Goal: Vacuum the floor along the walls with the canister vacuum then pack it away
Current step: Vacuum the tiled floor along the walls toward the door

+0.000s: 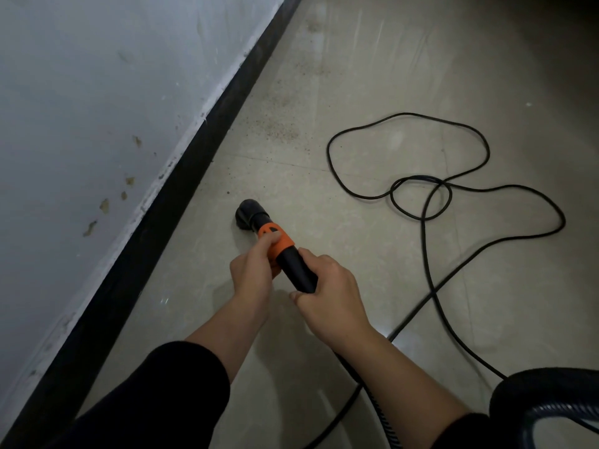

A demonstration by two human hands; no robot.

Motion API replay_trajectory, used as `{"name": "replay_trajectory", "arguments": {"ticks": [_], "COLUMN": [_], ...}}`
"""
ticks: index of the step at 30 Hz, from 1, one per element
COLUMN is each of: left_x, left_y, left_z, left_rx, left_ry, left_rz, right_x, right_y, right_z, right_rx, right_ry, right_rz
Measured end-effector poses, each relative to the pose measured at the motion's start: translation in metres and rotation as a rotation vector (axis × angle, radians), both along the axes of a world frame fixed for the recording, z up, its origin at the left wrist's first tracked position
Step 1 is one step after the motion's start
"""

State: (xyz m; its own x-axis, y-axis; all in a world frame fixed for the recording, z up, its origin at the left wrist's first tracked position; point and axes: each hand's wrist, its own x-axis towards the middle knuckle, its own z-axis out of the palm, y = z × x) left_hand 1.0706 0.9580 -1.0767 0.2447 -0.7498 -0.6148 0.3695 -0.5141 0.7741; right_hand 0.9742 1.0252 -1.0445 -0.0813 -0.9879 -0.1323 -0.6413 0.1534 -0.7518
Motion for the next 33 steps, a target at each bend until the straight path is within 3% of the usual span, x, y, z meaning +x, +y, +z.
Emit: {"name": "replay_trajectory", "arguments": {"ticks": [20,33], "left_x": [-0.104,-0.117], "left_y": [-0.019,-0.046], "left_z": [0.006,0.000], "left_rx": [0.001,-0.015], "left_ry": [0.070,0.048], "left_rz": [-0.304,-0.345], "right_x": [-0.073,-0.095], "right_y": [0.003,-0.021], "right_z": [0.008,0.001], "right_rx": [0.019,0.023], "right_ry": [0.070,-0.061], "right_rz": [-0.291,-0.327]}}
